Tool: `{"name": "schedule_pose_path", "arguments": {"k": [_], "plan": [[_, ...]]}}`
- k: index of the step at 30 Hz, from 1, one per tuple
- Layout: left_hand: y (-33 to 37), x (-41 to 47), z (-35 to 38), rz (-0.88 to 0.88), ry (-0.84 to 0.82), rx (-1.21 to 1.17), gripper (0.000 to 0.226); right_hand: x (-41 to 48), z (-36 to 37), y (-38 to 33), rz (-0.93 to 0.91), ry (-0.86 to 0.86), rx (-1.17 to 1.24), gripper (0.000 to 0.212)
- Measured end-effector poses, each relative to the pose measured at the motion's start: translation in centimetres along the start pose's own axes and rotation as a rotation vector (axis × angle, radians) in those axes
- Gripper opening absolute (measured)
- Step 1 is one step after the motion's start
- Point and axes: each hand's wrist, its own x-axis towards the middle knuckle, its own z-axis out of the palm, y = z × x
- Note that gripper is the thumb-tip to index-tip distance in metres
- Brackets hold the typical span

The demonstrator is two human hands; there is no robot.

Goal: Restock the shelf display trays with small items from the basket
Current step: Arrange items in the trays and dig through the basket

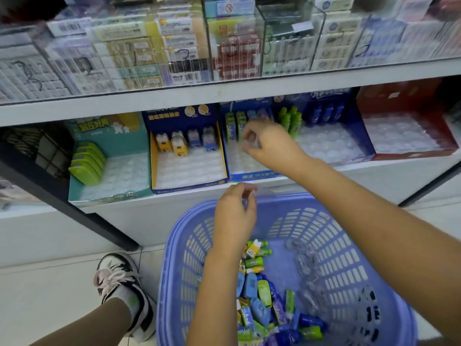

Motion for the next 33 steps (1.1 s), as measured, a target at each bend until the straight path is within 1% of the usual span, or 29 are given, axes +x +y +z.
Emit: {"name": "schedule_pose_path", "arguments": {"k": [1,2,3,5,6,7,8,10,12,14,17,19,21,23,26,29,31,33], "plan": [[-0.8,-0.3,0.6,-0.047,-0.055,0.025,0.018,-2.1,0.5,0.4,0.034,-0.018,0.078,0.017],[-1.7,-0.5,1.4,-0.104,-0.142,0.073,0.018,-4.1,1.1,1.0,0.077,-0.1,0.097,0.017],[-2.8,-0.9,2.3,-0.159,-0.249,0.148,0.019,-6.1,2.1,1.9,0.133,-0.239,0.074,0.018],[-5.4,-2.4,4.1,-0.229,-0.466,0.318,0.026,-9.6,5.1,3.9,0.245,-0.58,-0.039,0.021],[-6.7,-3.5,4.9,-0.259,-0.572,0.389,0.032,-11.1,6.8,4.9,0.291,-0.712,-0.083,0.022],[-8.0,-4.6,5.7,-0.286,-0.667,0.441,0.039,-12.4,8.6,5.9,0.326,-0.787,-0.105,0.026],[-9.2,-5.9,6.4,-0.299,-0.752,0.481,0.045,-13.5,10.3,6.8,0.353,-0.809,-0.11,0.03],[-11.1,-7.9,7.4,-0.27,-0.905,0.564,0.058,-15.1,13.3,8.6,0.384,-0.771,-0.075,0.041],[-12.2,-9.1,8.1,-0.233,-0.993,0.612,0.067,-16.2,15.5,9.7,0.386,-0.736,-0.043,0.054],[-12.9,-9.6,8.5,-0.228,-1.021,0.636,0.071,-17.0,17.5,10.2,0.351,-0.692,-0.032,0.063],[-13.2,-9.6,9.1,-0.207,-1.028,0.681,0.073,-17.9,20.4,10.6,0.331,-0.631,-0.006,0.067],[-13.1,-9.3,9.5,-0.233,-0.977,0.672,0.065,-18.1,21.8,10.9,0.332,-0.606,-0.041,0.064],[-12.9,-8.9,9.8,-0.247,-0.921,0.671,0.054,-18.0,22.7,11.1,0.294,-0.572,-0.121,0.057],[-12.7,-8.5,9.9,-0.269,-0.905,0.659,0.041,-17.7,23.2,11.2,0.259,-0.547,-0.187,0.052],[-12.7,-8.2,9.8,-0.334,-0.89,0.611,0.025,-17.7,23.4,11.0,0.224,-0.569,-0.282,0.042],[-12.5,-8.1,9.5,-0.389,-0.874,0.547,0.025,-17.9,23.6,10.7,0.233,-0.592,-0.318,0.038],[-12.3,-7.9,9.2,-0.425,-0.886,0.499,0.025,-17.7,23.6,10.5,0.251,-0.598,-0.336,0.04],[-12.0,-7.4,8.8,-0.48,-0.914,0.414,0.029,-17.6,23.6,10.3,0.285,-0.638,-0.358,0.043]]}}
